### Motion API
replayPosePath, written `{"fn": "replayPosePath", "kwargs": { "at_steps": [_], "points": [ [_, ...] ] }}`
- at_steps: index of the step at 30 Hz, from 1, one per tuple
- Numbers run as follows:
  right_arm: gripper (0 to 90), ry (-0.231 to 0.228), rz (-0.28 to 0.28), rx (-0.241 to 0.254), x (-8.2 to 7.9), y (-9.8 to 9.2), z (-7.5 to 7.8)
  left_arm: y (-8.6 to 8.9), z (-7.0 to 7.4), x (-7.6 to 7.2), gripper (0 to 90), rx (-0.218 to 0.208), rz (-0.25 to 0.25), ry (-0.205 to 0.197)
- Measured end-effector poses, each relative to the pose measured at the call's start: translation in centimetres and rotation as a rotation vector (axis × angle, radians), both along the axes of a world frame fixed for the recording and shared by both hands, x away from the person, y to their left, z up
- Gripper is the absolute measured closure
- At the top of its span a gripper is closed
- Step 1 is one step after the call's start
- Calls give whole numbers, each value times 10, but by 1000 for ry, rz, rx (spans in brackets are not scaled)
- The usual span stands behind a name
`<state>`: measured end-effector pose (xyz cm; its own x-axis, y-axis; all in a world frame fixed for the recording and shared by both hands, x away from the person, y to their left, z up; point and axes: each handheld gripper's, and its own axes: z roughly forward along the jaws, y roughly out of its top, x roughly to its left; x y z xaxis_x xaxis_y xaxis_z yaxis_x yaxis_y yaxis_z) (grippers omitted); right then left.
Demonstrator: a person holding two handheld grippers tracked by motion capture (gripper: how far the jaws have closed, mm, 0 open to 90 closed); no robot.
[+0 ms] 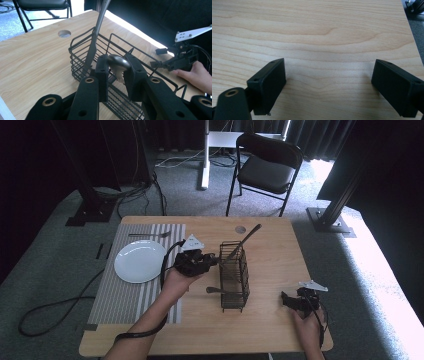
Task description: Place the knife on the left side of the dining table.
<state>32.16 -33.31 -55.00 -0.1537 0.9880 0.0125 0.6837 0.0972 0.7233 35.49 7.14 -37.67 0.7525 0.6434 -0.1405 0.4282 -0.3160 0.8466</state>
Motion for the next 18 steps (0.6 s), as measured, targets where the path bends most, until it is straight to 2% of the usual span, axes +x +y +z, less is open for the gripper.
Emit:
{"fn": "replayPosePath", "kwargs": {
  "at_steps": [7,12,18],
  "points": [
    [116,-1,0,-1,0,0,0,-8,4,4,745,-4,-16,-17],
    [116,-1,0,-1,0,0,0,-14,4,10,743,-35,-26,-21],
    [116,-1,1,-1,0,0,0,-20,4,15,738,-68,-89,-53]
  ]
}}
